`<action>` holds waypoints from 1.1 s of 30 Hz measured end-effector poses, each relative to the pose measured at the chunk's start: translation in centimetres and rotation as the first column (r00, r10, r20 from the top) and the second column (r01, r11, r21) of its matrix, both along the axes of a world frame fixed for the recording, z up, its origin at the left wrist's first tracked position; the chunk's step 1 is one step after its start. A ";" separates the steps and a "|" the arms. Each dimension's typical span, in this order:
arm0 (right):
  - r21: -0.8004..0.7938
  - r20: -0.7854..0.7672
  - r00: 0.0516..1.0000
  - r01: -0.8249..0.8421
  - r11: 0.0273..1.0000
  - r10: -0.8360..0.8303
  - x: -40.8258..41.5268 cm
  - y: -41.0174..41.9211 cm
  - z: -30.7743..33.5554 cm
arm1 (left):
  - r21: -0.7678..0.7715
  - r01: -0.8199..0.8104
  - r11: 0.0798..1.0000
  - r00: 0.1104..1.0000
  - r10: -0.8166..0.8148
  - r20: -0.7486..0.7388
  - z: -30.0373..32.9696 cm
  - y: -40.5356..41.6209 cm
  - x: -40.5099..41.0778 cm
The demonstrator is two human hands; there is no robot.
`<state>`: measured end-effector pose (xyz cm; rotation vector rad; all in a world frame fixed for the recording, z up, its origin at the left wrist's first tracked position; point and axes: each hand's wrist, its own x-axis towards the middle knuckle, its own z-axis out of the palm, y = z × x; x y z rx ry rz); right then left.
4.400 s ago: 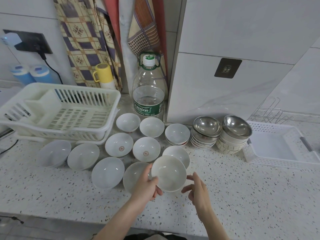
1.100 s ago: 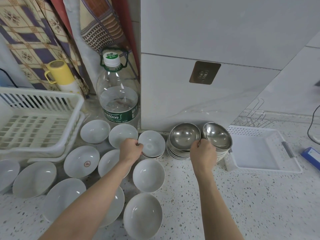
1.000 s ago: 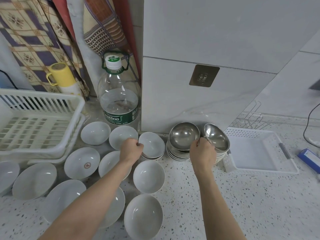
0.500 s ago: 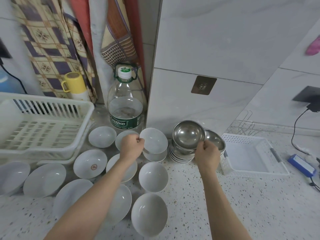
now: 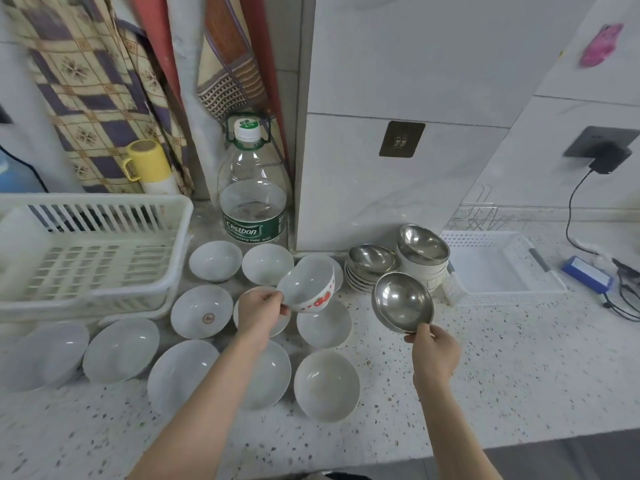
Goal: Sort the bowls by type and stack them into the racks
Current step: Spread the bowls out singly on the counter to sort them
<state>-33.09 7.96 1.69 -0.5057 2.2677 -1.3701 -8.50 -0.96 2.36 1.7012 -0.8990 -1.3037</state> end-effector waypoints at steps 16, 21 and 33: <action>0.254 0.070 0.992 -0.123 0.959 0.108 1.6 0.6 -3.5 | 0.069 0.037 0.997 0.998 -0.040 0.040 0.5 3.8 1.6; 0.289 0.088 0.975 -0.223 0.931 0.206 0.3 0.4 -4.5 | 0.043 -0.003 0.999 0.997 -0.001 0.081 -0.2 4.2 0.1; 0.206 0.259 0.908 -0.384 0.900 0.328 -2.8 -0.4 -5.3 | -0.122 -0.025 0.992 0.965 0.056 0.257 -1.3 6.1 -4.4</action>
